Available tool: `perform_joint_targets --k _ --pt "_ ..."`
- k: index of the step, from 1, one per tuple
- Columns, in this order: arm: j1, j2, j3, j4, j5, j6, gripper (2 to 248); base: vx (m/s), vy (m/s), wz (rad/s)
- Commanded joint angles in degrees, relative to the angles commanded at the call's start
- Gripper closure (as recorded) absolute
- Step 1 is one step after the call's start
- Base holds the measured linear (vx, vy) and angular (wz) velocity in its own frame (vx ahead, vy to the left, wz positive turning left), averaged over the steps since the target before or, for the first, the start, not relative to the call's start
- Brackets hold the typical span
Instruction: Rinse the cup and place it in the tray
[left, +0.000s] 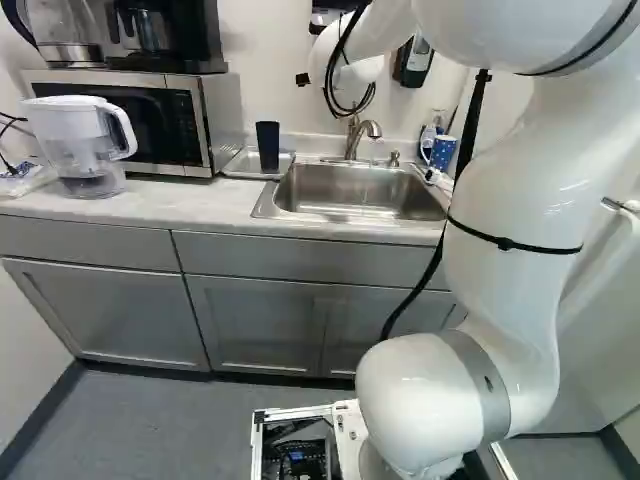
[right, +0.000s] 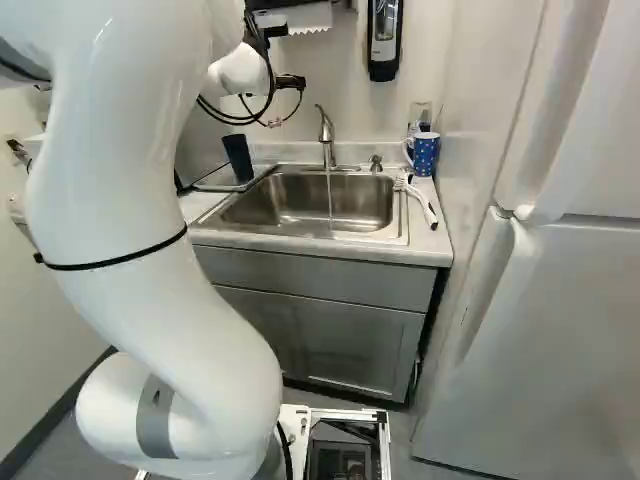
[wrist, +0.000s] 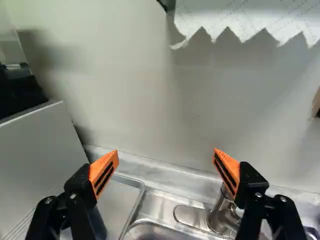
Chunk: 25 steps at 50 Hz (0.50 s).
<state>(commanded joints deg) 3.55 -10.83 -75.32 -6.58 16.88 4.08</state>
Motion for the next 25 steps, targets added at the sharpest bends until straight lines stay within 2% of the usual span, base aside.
perform_joint_targets --k 15,25 --pt "-1.72 -1.07 -1.17 0.0 -0.21 0.0 3 0.0 0.0 0.0" --pt "-2.15 -2.61 -2.87 0.0 -1.19 0.0 3 0.0 0.0 0.0"
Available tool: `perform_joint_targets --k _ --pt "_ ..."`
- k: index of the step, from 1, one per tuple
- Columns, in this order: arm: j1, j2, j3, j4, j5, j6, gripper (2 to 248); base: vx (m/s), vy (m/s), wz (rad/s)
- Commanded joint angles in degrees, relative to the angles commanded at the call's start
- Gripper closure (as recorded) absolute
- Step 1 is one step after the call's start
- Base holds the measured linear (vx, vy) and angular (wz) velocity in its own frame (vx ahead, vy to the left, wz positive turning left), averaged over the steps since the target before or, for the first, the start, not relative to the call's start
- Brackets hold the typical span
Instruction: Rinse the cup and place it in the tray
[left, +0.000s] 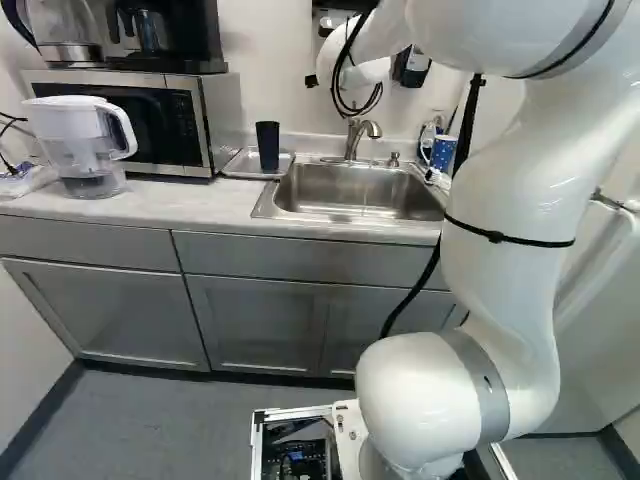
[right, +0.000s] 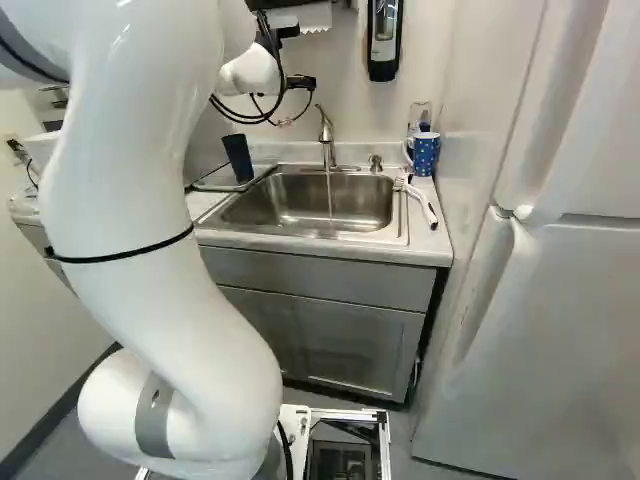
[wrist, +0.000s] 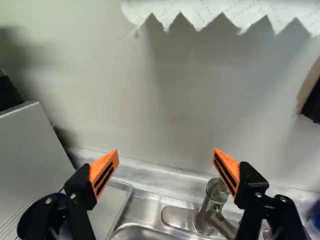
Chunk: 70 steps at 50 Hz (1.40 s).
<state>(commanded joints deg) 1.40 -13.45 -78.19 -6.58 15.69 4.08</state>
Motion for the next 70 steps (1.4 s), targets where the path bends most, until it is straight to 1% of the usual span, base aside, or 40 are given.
perform_joint_targets --k 17,32,42,70 --pt "-0.4 -2.73 -3.07 0.0 -2.56 0.0 3 0.0 0.0 0.0" --pt "-0.4 -2.79 -2.95 0.0 -4.28 0.0 3 0.0 0.0 0.0" --pt "-0.4 -3.14 -2.33 0.0 -4.68 0.0 3 0.0 0.0 0.0" --pt "-0.4 -3.14 -2.33 0.0 -5.76 0.0 3 0.0 0.0 0.0"
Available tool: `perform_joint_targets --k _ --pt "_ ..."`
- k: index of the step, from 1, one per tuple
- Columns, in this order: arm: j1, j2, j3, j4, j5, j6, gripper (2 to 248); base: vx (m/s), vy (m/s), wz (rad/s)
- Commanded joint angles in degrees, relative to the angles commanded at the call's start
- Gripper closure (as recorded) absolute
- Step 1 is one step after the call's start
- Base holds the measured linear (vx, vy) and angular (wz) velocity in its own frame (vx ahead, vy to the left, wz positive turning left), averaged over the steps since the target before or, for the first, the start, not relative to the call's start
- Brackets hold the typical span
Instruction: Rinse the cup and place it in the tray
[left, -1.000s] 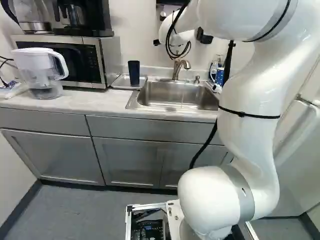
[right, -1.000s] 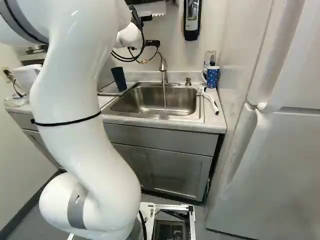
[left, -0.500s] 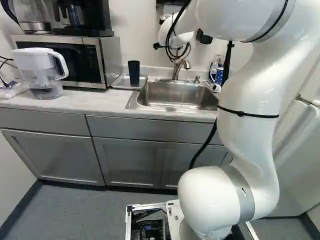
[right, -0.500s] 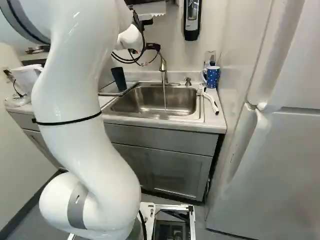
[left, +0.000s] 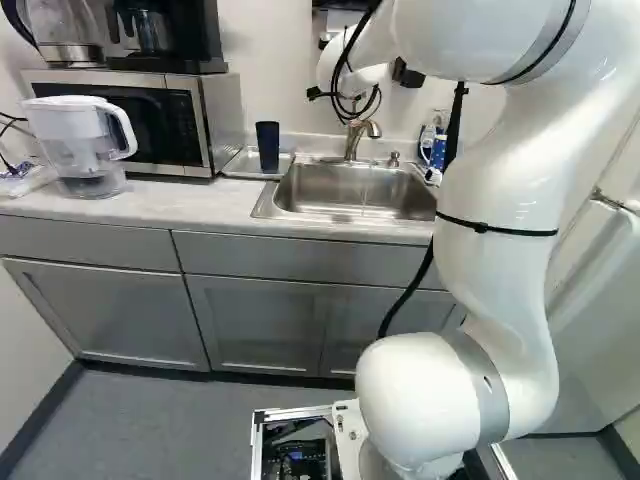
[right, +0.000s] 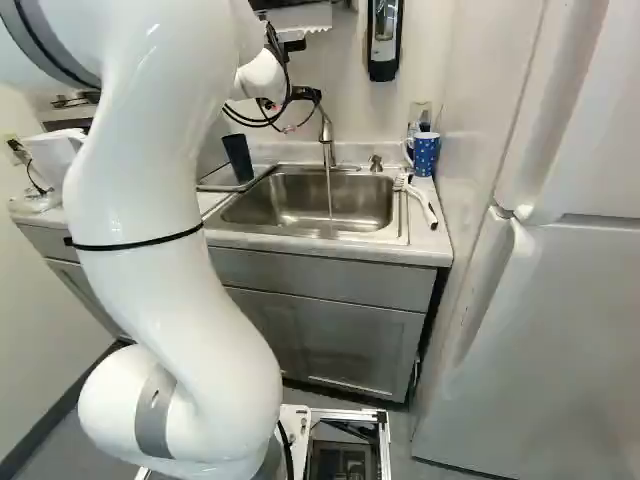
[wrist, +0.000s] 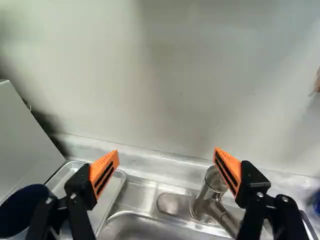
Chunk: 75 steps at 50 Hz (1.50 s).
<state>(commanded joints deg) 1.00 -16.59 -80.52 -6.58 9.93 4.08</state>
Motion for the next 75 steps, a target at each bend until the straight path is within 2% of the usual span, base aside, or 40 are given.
perform_joint_targets --k 51,63,75 --pt "0.0 0.34 0.39 0.0 -3.16 0.0 3 0.0 0.0 0.0" --pt "0.0 0.38 0.44 0.0 -3.02 0.0 3 0.0 0.0 0.0" --pt "0.0 0.38 0.44 0.0 -0.91 0.0 3 0.0 0.0 0.0"
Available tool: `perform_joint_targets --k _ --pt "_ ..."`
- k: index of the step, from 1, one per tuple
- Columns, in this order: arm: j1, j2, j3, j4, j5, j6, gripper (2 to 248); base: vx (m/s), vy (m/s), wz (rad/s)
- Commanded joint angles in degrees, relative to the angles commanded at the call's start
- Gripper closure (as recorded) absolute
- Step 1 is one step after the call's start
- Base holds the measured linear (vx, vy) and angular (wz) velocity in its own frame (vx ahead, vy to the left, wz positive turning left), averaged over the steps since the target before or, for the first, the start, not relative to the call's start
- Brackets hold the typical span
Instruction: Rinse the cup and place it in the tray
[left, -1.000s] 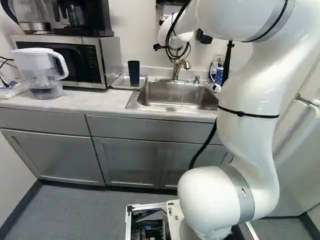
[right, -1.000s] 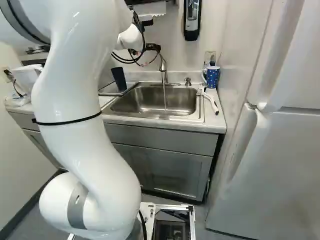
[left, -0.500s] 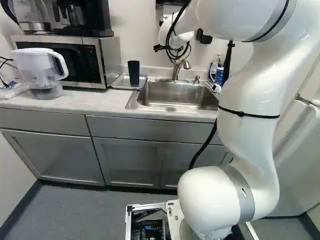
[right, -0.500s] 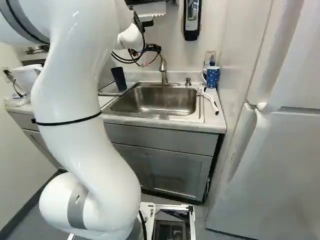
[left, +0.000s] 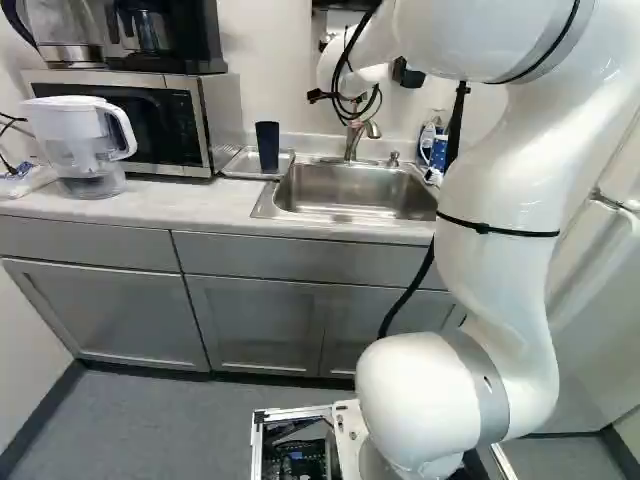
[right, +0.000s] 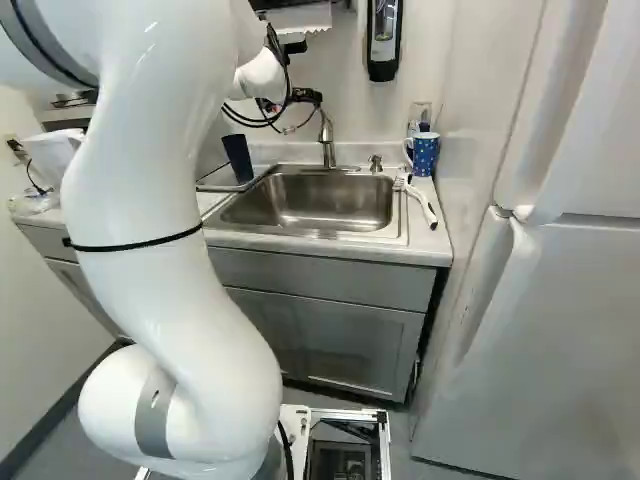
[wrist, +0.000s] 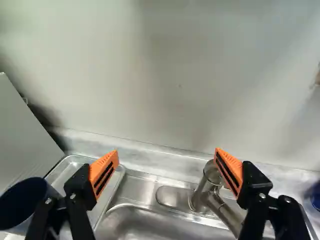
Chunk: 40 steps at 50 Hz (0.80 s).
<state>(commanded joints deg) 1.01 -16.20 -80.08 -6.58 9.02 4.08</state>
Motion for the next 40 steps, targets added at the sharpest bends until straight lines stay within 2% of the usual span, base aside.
perform_joint_targets --k 15,40 --pt "-0.09 1.23 1.39 0.0 1.3 0.0 3 0.0 0.0 0.0" --pt "-1.78 7.84 8.69 0.0 2.44 0.0 3 0.0 0.0 0.0"
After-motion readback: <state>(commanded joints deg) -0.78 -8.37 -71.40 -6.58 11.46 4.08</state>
